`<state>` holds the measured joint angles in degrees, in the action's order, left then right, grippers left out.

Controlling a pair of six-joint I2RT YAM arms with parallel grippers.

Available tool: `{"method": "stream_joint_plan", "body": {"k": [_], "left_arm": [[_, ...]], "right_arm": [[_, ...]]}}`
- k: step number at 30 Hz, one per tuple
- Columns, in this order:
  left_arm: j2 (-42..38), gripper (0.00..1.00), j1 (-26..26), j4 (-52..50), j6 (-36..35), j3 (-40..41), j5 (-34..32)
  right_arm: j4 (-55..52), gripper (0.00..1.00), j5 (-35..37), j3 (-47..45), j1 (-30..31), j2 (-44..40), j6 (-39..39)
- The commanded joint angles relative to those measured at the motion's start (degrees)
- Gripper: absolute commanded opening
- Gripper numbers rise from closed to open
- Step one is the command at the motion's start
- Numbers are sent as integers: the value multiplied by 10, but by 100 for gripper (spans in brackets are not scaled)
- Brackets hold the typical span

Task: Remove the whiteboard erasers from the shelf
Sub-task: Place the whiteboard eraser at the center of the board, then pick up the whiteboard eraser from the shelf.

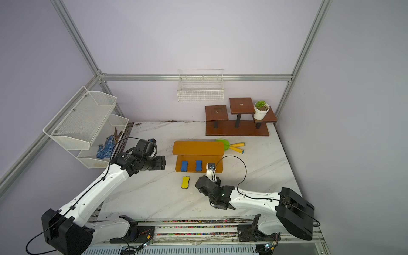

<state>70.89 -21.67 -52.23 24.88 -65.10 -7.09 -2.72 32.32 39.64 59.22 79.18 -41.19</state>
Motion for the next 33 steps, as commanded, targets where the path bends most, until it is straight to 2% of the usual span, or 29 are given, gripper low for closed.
{"method": "stream_joint_plan", "body": {"k": [1,9,12,14,17,21,29,33], "left_arm": [[6,74,29,-3,-9,-23,0],[28,74,57,10,-16,-9,36],[24,74,63,12,-17,-3,33],[19,74,66,13,-17,-1,31],[17,74,67,13,-18,1,29],[17,74,68,13,-19,2,30],[14,74,68,13,-20,4,30],[12,74,68,13,-21,5,30]], "right_arm": [[81,60,-28,26,-31,41,89],[110,62,-73,86,-76,144,145],[106,64,-88,104,-86,172,153],[102,73,-91,117,-89,189,153],[103,76,-94,128,-93,208,147],[104,75,-92,135,-97,225,137],[112,68,-71,139,-100,240,128],[112,68,-72,145,-104,249,129]]}}
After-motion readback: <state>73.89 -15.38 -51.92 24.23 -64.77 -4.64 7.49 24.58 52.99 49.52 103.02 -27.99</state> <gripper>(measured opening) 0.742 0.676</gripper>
